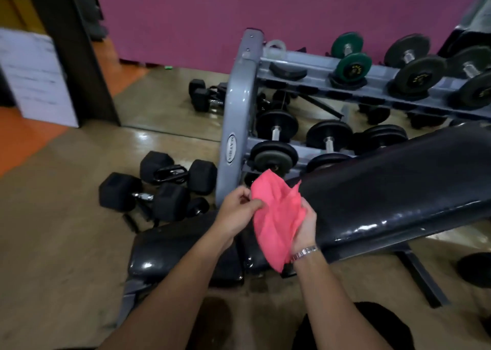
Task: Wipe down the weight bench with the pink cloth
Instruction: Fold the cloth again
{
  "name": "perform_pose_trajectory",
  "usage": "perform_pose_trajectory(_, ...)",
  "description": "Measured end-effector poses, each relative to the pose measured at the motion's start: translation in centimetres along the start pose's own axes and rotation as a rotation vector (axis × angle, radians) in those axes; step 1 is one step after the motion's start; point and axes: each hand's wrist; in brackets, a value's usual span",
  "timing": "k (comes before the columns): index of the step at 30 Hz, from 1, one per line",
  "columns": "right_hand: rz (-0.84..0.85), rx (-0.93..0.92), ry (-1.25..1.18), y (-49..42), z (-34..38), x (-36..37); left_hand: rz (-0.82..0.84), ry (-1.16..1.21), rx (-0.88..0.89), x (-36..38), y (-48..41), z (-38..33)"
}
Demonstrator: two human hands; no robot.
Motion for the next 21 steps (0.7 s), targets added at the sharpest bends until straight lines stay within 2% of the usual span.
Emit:
perform_pose_trajectory(4, 0.029, 0.036, 0.217, -0.3, -2.0, -2.4, 0.038, -0.032, 0.046, -3.9, 2.3, 1.4)
perform_pose_trajectory(8, 0.244, 0.146, 0.808, 0.0, -3.3, -1.9, 0.094, -0.209, 0.051, -6.2, 4.1, 2.3)
perform_pose_trajectory(12, 0.243, 0.237, 1.13, -0.3, -4.5, -1.0, 0.05, -0.528, 0.089, -8.1, 4.9, 3.3)
perform_pose_trajectory(18, 0.227, 0.274, 1.178, -0.2, -8.3, -1.7, 0.098, -1.004, -0.046, -13.3, 6.8, 5.6)
perform_pose_trajectory(20, 0.243, 0.255, 1.174, -0.2, -9.9, -1.9, 0.117, -1.027, -0.156, -15.5, 7.6, 6.4)
perform_pose_trajectory(21, 0.247, 0.255, 1.169, -0.2, -10.7, -2.1, 0.134, -0.967, -0.205, -16.5, 8.3, 6.8)
Point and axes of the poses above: each hand's wrist, its own y-axis away from the middle knuckle, its own x-axis out of the palm, z = x × y, and after that the axes turned 9 degrees about z, right-handed
